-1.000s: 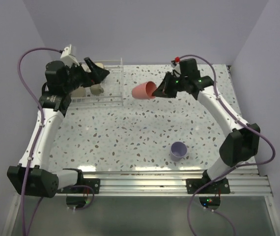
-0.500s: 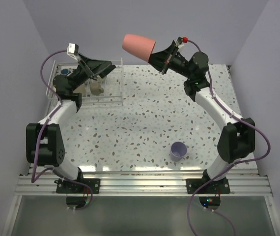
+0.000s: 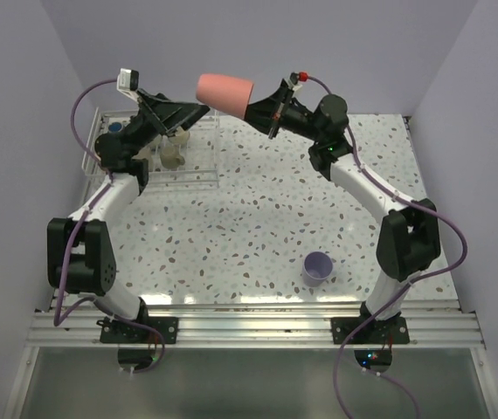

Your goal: Load the cups into the dish rack

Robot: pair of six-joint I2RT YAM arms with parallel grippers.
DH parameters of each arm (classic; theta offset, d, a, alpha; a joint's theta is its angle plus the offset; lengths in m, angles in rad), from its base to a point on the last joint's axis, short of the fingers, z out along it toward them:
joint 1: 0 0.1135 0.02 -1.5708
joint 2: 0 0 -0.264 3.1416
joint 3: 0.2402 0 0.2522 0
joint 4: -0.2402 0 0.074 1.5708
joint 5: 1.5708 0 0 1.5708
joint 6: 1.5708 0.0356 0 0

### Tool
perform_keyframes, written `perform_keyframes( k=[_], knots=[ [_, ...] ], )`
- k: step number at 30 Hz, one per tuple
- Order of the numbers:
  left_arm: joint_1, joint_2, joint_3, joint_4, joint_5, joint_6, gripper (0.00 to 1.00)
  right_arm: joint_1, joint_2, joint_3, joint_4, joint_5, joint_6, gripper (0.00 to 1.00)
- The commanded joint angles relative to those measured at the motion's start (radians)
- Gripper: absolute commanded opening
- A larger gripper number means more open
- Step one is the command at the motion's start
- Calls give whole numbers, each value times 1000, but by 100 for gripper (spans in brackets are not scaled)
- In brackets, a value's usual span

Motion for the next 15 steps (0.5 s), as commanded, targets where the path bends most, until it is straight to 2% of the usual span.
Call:
perform_keyframes(
  k=[1, 10, 15],
  knots=[
    [1, 25, 17, 229, -32, -42, 100, 17, 1, 57, 5, -19, -37, 0],
    [1, 11, 59, 176, -46, -7, 98, 56, 11, 49, -80, -15, -112, 0],
    [2, -4, 42, 200, -54, -4, 92, 61, 18, 43, -98, -12, -129, 0]
  ],
)
